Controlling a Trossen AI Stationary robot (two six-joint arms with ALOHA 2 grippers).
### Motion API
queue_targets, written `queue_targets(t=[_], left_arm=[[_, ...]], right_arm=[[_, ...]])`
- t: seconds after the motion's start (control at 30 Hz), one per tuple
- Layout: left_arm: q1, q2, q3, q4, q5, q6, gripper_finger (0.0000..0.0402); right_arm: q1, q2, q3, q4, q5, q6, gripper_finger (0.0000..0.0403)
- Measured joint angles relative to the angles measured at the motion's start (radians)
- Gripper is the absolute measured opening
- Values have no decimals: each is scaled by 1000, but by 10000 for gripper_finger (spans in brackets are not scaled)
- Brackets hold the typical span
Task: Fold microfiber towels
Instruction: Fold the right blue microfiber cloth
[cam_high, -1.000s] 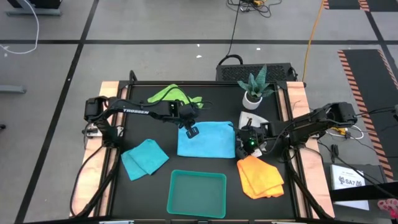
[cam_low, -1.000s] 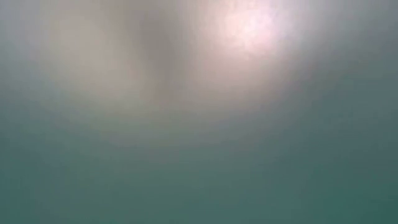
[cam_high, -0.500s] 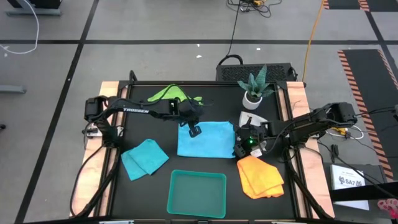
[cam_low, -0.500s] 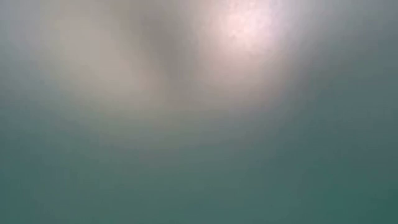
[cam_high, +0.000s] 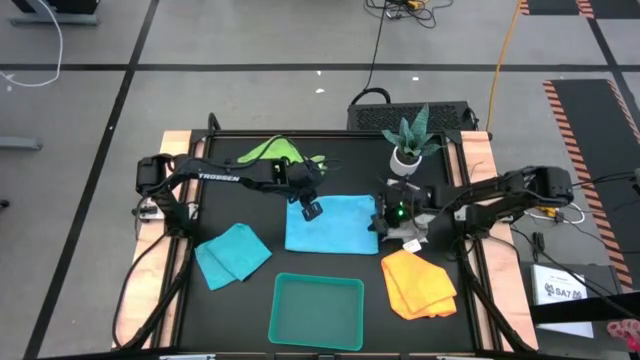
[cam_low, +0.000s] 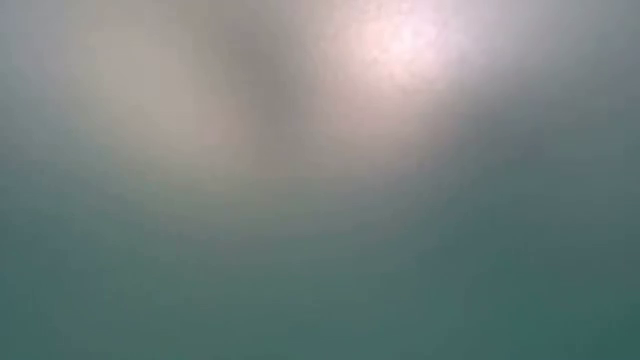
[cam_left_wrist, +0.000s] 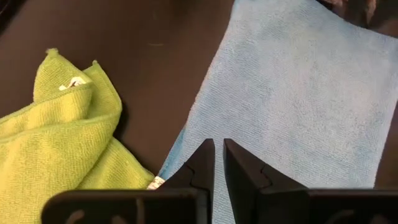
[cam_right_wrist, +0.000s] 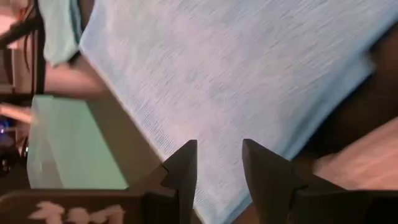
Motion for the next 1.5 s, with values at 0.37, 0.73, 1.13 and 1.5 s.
queue_targets(t=[0.37, 0.73, 1.13, 1.5], left_arm=[[-4, 0, 0, -1, 0, -10, 37], [-4, 0, 0, -1, 0, -12, 37], [-4, 0, 0, -1, -1, -35, 37], [-3, 0, 0, -1, -2, -58, 37]], right_arm=[[-181, 0, 1, -29, -65, -84, 118], [-212, 0, 1, -149, -80, -172, 118], [-253, 11, 1, -105, -62, -191, 118], [-251, 170, 4, 83, -148, -190, 118]])
